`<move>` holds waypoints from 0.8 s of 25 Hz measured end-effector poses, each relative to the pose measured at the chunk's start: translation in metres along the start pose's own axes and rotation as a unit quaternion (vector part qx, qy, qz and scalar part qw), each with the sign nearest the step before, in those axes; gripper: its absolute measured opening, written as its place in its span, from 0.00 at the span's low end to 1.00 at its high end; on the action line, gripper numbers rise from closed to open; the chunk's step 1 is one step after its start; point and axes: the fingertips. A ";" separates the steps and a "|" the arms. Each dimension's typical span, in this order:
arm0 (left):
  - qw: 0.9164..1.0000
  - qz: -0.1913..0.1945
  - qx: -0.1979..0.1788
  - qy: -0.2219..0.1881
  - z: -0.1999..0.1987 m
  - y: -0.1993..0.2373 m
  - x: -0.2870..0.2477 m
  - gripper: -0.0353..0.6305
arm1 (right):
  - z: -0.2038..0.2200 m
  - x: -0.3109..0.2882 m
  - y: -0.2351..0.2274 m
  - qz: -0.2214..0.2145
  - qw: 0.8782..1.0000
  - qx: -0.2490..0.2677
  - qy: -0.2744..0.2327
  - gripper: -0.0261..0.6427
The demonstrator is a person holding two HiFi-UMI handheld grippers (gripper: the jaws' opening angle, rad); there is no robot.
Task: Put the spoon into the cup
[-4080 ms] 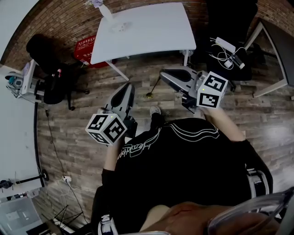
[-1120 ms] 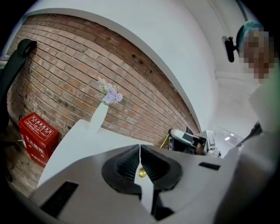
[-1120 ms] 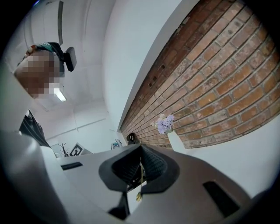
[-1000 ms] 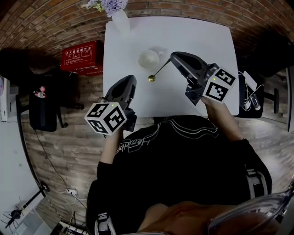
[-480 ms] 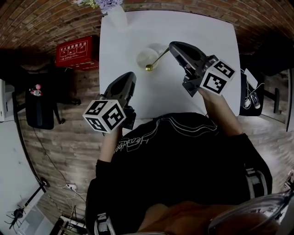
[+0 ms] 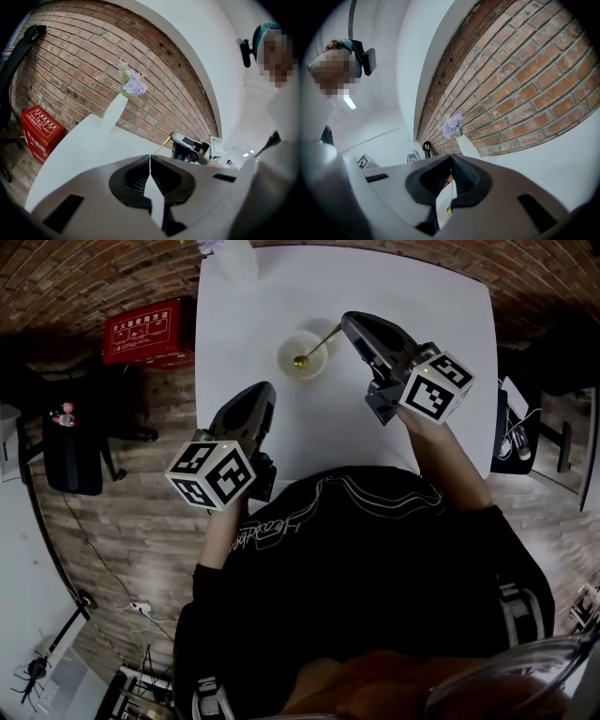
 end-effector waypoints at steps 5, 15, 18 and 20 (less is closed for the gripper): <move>1.000 -0.009 0.003 0.006 0.005 0.007 -0.005 0.06 | 0.022 -0.008 -0.017 0.007 1.000 -0.009 0.014 0.04; 0.999 -0.029 0.021 0.010 0.009 0.029 -0.008 0.06 | 0.056 -0.023 -0.027 0.007 0.999 -0.009 0.035 0.04; 0.999 -0.031 0.028 0.013 0.012 0.033 -0.009 0.06 | 0.064 -0.026 -0.028 0.005 0.999 -0.006 0.043 0.04; 0.999 -0.031 0.032 0.016 0.015 0.035 -0.010 0.06 | 0.069 -0.028 -0.028 0.004 0.999 -0.004 0.047 0.04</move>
Point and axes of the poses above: the fingertips, and each gripper's own axes: x backward along the fingers, y to its left, z out of its underside, and after that the axes turned 5 degrees about -y, right-handed
